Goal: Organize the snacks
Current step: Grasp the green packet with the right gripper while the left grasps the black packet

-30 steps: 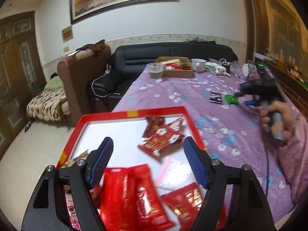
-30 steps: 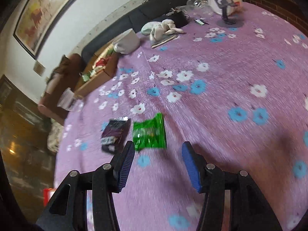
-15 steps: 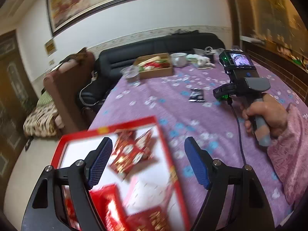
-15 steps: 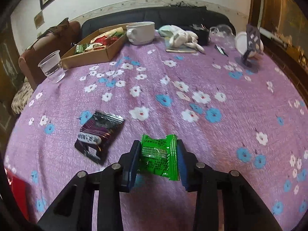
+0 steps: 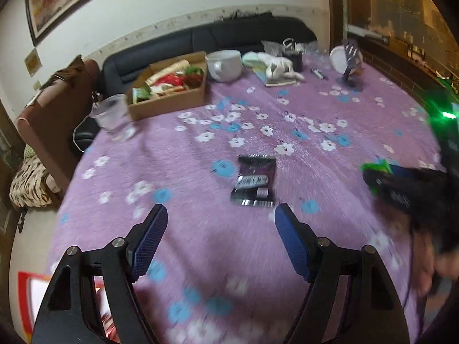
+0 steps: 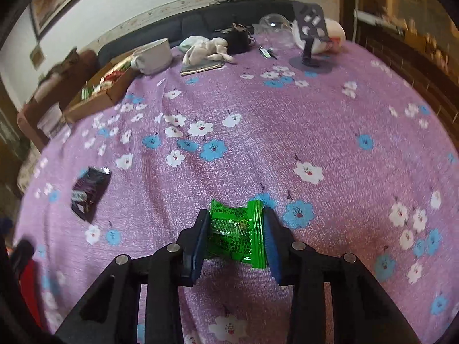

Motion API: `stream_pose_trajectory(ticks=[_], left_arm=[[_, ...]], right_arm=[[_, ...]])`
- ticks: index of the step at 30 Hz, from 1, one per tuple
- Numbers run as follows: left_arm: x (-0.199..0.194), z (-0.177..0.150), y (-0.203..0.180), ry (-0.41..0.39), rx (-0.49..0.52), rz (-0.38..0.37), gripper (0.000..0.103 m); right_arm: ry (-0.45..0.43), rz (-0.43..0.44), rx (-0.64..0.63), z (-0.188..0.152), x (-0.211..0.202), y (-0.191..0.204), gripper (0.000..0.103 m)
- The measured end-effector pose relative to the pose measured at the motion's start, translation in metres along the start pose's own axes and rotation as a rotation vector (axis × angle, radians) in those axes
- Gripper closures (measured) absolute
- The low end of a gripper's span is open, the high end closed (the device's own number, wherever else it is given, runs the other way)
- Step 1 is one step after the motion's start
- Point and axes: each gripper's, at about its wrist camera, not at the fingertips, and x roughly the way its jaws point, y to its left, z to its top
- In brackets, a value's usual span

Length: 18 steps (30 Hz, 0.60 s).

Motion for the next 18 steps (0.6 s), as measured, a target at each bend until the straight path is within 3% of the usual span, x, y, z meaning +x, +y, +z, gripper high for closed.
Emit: stream_pose_trajectory(ticks=[7,10,16,17,18], left_arm=[[0.049,0.016,-0.022,0.057,0.063,-0.001,0.026],[0.063,0.017,-0.023,0.085,0.05,-0.015,0.026],[0.071,0.018,-0.021,0.058,0.003,-0.046,0.025],[0.07,0.018,-0.02,0.058,-0.005,-0.05,0.028],[0.07,0.018,-0.021,0.056,-0.003,-0.049,0.039]], right_arm=[[0.024,0.077,0.075,0.004,0.0,-0.013,0.061],[0.026,0.08,0.08,0.004,0.0,-0.012,0.061],[0.027,0.071,0.081,0.005,0.0,-0.011,0.06],[0.027,0.07,0.081,0.004,0.0,-0.011,0.06],[0.028,0.07,0.08,0.005,0.0,-0.011,0.06]])
